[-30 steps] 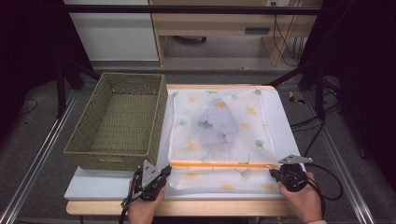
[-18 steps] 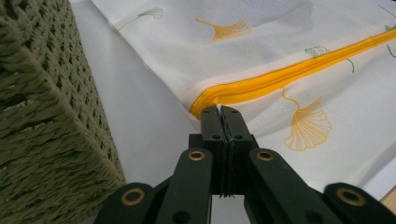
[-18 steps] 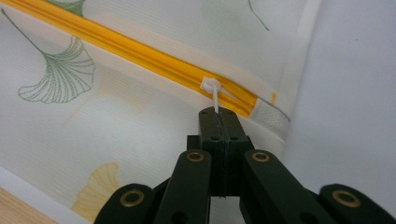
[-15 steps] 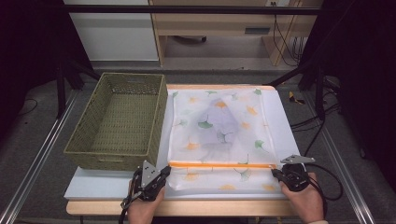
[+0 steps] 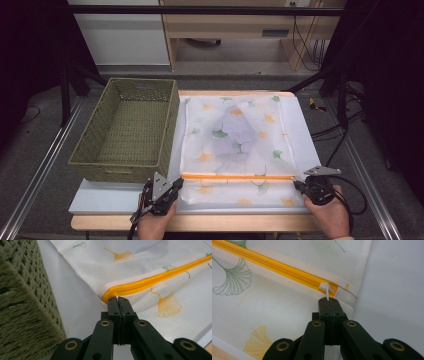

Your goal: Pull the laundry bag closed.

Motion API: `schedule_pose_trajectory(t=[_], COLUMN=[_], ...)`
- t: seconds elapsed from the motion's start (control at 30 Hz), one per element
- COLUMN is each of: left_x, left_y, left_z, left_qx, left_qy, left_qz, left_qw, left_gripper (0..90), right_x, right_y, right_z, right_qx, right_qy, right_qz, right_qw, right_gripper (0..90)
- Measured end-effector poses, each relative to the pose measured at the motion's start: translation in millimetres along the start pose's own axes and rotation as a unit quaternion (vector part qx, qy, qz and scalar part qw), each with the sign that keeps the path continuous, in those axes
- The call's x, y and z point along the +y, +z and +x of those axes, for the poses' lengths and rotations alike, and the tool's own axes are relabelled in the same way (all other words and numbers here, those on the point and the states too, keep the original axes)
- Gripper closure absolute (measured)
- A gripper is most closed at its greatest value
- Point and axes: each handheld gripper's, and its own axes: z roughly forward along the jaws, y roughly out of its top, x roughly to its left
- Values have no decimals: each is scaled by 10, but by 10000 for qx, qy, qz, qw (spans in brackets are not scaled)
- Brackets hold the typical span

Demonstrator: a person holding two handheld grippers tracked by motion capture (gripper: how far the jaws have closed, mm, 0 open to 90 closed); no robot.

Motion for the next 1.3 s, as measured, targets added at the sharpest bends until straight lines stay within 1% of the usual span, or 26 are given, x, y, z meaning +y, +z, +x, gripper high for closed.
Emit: schedule_pose_trajectory(t=[0.13, 0.3, 0.53, 1.17, 1.2, 1.3], left_x=[0, -7, -10, -21, -23, -25], left_y=[-1, 1, 5, 7, 8, 10], left_z=[0, 3, -3, 4, 3, 2], left_qx=[-1, -1, 11, -3, -2, -4], left_qy=[5, -5, 12, -3, -2, -3], left_qz=[-3, -3, 2, 23, 20, 20], left_qw=[10000, 10000, 10000, 10000, 10000, 10000], left_gripper=[890, 890, 890, 890, 890, 890], right_x=[2, -6, -14, -21, -21, -26], right_y=[7, 13, 2, -9, -12, -10], right_z=[1, -4, -12, -30, -30, -35], right_qx=[-15, -50, -23, -37, -11, -43], right_qy=[27, -5, 56, 56, 64, 36], right_qz=[-1, 13, 7, -3, -5, -28], right_qw=[10000, 10000, 10000, 10000, 10000, 10000], right_gripper=[900, 900, 900, 900, 900, 900])
